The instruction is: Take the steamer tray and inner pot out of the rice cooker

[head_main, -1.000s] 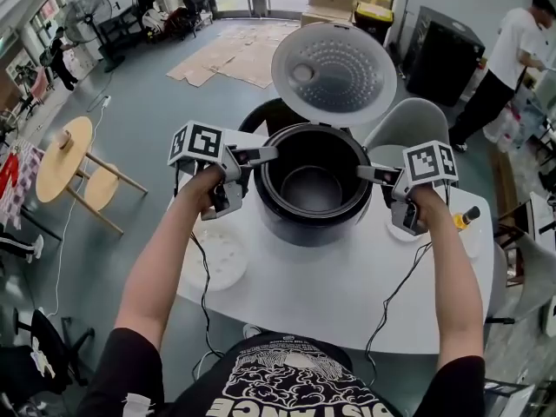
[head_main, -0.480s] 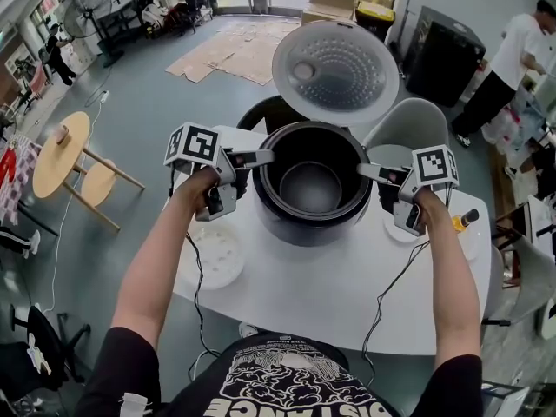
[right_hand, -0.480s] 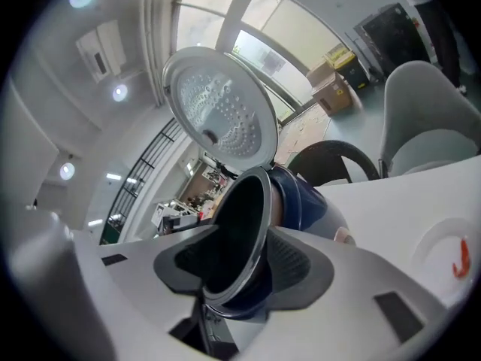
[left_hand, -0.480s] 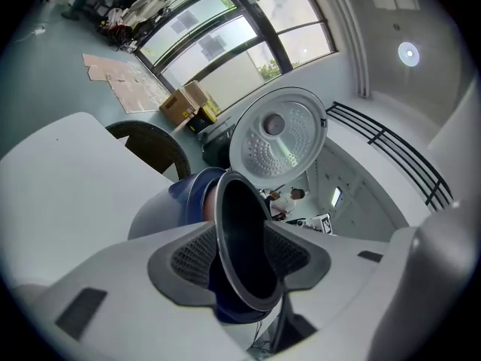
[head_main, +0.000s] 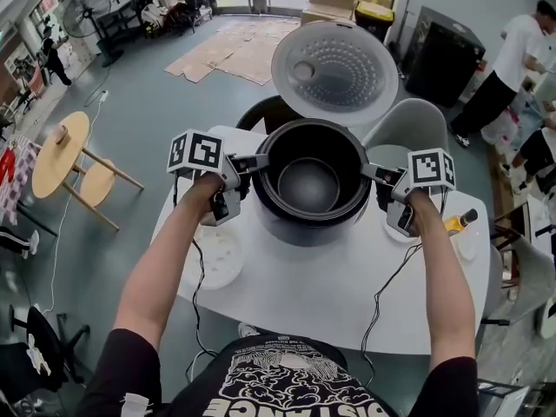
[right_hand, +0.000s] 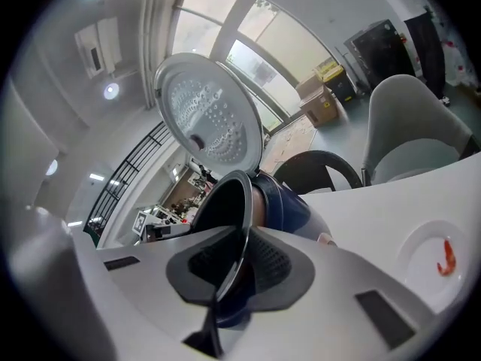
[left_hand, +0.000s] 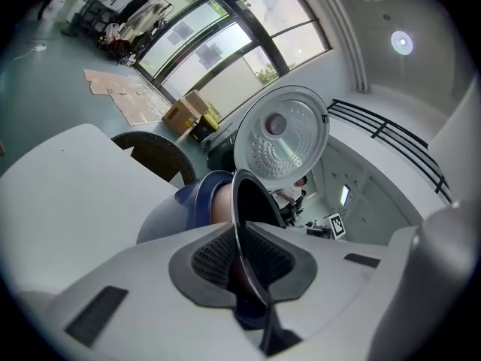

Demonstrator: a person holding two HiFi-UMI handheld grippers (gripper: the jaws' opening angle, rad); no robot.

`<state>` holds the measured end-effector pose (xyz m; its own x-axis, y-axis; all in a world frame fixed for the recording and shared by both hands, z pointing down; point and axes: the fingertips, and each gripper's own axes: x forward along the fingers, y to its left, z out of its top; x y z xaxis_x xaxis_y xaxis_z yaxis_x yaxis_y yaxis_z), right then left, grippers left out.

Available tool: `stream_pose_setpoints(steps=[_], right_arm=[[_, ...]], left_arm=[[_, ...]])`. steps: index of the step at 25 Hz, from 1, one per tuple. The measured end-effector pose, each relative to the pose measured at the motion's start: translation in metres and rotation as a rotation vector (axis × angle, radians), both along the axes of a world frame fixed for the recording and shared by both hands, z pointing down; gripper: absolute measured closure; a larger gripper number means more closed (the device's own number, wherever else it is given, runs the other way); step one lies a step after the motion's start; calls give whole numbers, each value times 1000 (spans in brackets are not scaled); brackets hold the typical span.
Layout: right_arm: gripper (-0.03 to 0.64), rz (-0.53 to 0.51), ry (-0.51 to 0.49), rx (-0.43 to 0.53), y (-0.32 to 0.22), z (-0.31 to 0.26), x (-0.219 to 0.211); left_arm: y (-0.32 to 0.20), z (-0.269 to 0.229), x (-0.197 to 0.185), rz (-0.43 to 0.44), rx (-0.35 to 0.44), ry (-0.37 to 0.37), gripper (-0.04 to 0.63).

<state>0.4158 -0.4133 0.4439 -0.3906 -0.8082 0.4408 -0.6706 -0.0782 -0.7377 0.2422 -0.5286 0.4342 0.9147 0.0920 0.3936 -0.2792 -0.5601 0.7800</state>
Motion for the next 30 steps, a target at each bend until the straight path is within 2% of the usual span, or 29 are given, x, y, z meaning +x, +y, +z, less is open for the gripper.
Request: stream_pose_setpoints(steps=[5, 10, 14, 20, 30], right_arm=[[557, 32, 34, -16, 9, -12, -16], [561, 79, 80, 33, 12, -45, -19], [565, 130, 125, 93, 17, -74, -30], [565, 209, 155, 186, 40, -122, -74], [566, 335, 260, 281, 122, -173, -123]], left_arm=[[7, -12, -14, -36, 38, 3, 552], [10, -38, -19, -53, 110, 38, 552], [10, -65, -29, -55, 172, 93, 555], [19, -107, -65, -31, 196, 188, 555], [80, -162, -101, 33, 280, 328, 555]])
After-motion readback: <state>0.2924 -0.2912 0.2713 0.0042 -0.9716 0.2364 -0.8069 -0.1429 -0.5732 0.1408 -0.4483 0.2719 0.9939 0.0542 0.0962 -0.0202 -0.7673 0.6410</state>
